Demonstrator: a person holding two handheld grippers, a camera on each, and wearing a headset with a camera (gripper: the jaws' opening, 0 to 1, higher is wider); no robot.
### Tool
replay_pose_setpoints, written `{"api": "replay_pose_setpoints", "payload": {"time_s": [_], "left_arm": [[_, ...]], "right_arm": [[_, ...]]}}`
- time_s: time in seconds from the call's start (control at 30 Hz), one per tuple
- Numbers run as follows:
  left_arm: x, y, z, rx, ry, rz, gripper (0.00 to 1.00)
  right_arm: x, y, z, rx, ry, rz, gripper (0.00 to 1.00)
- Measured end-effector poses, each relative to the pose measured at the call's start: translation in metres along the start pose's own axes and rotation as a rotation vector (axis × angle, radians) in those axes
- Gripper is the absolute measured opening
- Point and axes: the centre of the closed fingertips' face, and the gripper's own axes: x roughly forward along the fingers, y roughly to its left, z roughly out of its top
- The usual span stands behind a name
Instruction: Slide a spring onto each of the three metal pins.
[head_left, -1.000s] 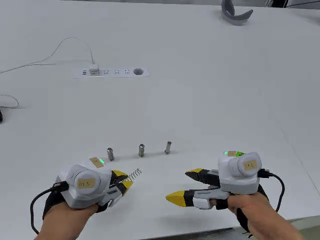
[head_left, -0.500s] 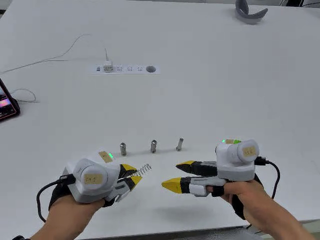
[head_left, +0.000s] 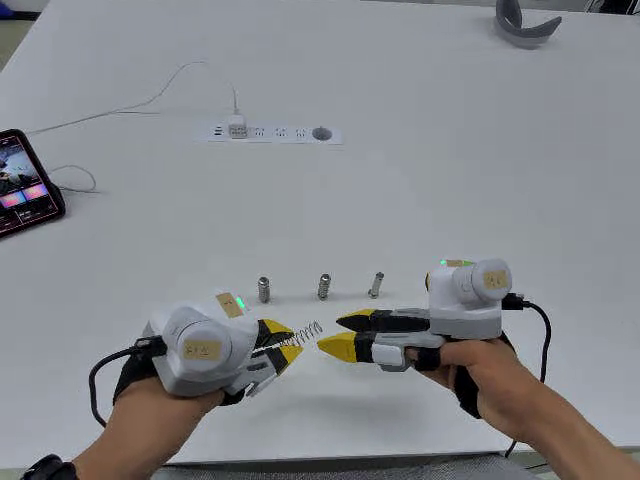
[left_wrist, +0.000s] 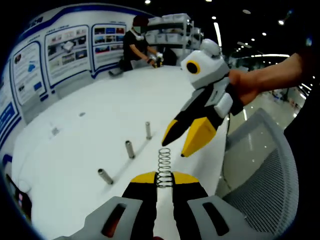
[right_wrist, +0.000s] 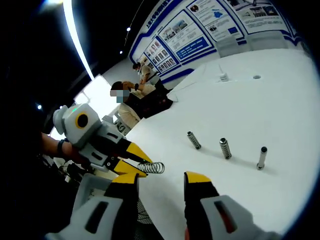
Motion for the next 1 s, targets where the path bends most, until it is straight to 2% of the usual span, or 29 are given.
{"api": "replay_pose_setpoints", "payload": {"time_s": [0.2,0.57,1.0], "left_arm": [[-0.001,-0.005,0.009,0.020,-0.015,-0.010,0.10],[0.000,-0.009,0.017,0.038,-0.029,-0.026,0.10],[0.001,-0.012,0.015,0.064,-0.019,-0.046,0.10]], "right_arm": [[0.004,0.007,0.002,0.015,0.001,0.034,0.34],[0.004,0.015,0.005,0.040,-0.011,0.077,0.23],[0.001,0.020,0.009,0.086,-0.037,0.116,0.16]]}}
